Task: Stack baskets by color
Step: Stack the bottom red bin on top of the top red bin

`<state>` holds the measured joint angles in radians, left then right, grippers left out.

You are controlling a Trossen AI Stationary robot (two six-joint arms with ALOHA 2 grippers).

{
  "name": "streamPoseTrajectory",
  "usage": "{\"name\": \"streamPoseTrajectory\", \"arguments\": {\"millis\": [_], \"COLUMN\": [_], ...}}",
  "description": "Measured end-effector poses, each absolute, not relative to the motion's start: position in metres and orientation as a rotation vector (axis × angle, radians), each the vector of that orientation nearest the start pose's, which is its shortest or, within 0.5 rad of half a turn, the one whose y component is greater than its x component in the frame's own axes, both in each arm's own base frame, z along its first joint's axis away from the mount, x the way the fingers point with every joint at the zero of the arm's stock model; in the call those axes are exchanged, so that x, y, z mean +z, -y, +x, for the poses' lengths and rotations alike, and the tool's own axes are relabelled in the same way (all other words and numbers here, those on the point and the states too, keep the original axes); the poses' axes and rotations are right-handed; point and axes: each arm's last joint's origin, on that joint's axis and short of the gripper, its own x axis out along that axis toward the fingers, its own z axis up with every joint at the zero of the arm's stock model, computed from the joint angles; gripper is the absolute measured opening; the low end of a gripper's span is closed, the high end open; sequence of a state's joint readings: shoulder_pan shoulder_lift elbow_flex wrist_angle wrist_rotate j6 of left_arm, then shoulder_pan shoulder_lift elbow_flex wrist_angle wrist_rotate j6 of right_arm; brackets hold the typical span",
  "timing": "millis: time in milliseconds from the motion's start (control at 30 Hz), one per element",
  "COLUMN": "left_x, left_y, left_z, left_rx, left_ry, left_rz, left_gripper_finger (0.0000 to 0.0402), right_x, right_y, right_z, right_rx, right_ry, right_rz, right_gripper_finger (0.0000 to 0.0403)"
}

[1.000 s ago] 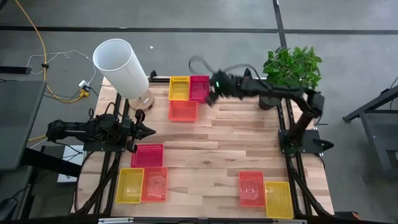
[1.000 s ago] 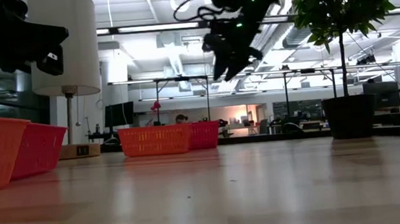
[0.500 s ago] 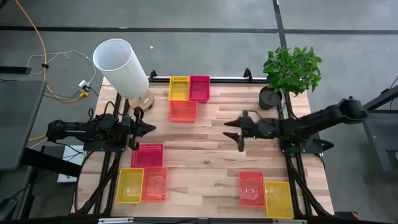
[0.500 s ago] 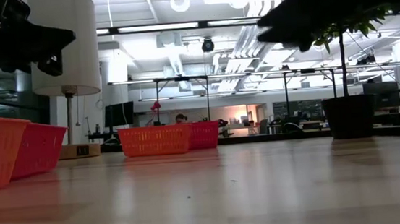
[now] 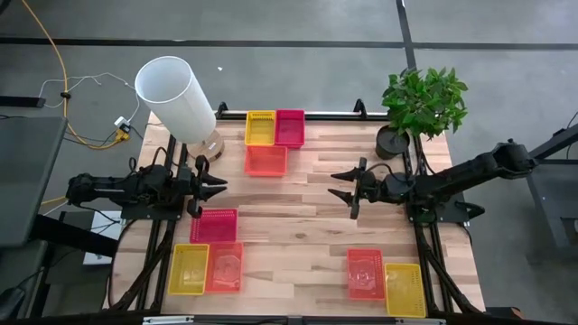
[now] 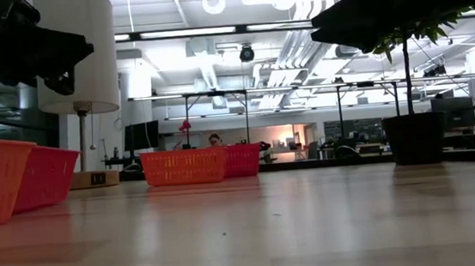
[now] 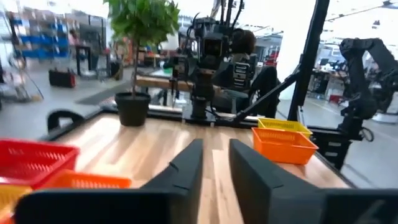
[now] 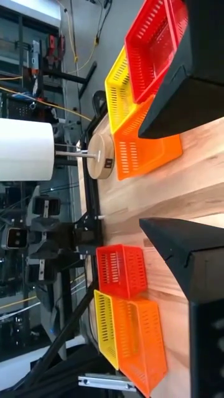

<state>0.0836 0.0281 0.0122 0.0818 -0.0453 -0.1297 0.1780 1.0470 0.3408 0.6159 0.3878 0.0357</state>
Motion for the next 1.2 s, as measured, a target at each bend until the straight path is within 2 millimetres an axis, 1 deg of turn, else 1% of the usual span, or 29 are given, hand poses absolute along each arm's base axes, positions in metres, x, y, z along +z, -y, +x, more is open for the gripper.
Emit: {"name": "streamPoseTrajectory", "arguments": {"millis": [133,233,333,400,533,600,667,767,867,933,1033,1200], "left_x": [0.174,0.182,0.193,0.201,0.207,0.203,0.194,0.182,0.169,0.162,0.153,0.141], "left_y": [-0.007,-0.004,0.0,0.002,0.008,0.01,0.013,0.018,0.018,0.018,0.018,0.019], "left_z": [0.102,0.106,0.111,0.116,0.127,0.13,0.137,0.146,0.153,0.157,0.16,0.164], "left_rx": [0.095,0.066,0.05,0.055,0.09,0.125,0.144,0.129,0.171,0.207,0.212,0.247], "left_ry": [0.018,-0.02,-0.115,-0.209,-0.526,-0.705,-0.819,-0.92,-1.024,-1.057,-1.123,-1.205], "left_rz": [-0.173,-0.178,-0.167,-0.159,-0.137,-0.115,-0.109,-0.093,-0.055,-0.027,-0.01,-0.037], "left_gripper_finger": [0.0148,0.0192,0.0222,0.0232,0.0235,0.0234,0.0234,0.0235,0.0234,0.0234,0.0234,0.0231], "right_x": [0.21,0.21,0.21,0.21,0.21,0.21,0.21,0.21,0.21,0.209,0.209,0.209], "right_y": [-0.026,-0.026,-0.026,-0.026,-0.026,-0.026,-0.026,-0.026,-0.026,-0.026,-0.026,-0.026], "right_z": [0.206,0.206,0.206,0.206,0.206,0.206,0.206,0.206,0.206,0.206,0.206,0.206], "right_rx": [-0.211,-0.211,-0.21,-0.21,-0.21,-0.21,-0.21,-0.21,-0.21,-0.21,-0.21,-0.213], "right_ry": [-0.084,-0.084,-0.084,-0.084,-0.084,-0.084,-0.084,-0.084,-0.09,-0.098,-0.099,-0.102], "right_rz": [0.0,-0.003,0.0,0.0,0.0,0.0,0.0,0.0,-0.001,-0.003,-0.004,-0.005], "right_gripper_finger": [0.0206,0.0206,0.0206,0.0206,0.0206,0.0206,0.0206,0.0206,0.0206,0.0206,0.0206,0.0206]}}
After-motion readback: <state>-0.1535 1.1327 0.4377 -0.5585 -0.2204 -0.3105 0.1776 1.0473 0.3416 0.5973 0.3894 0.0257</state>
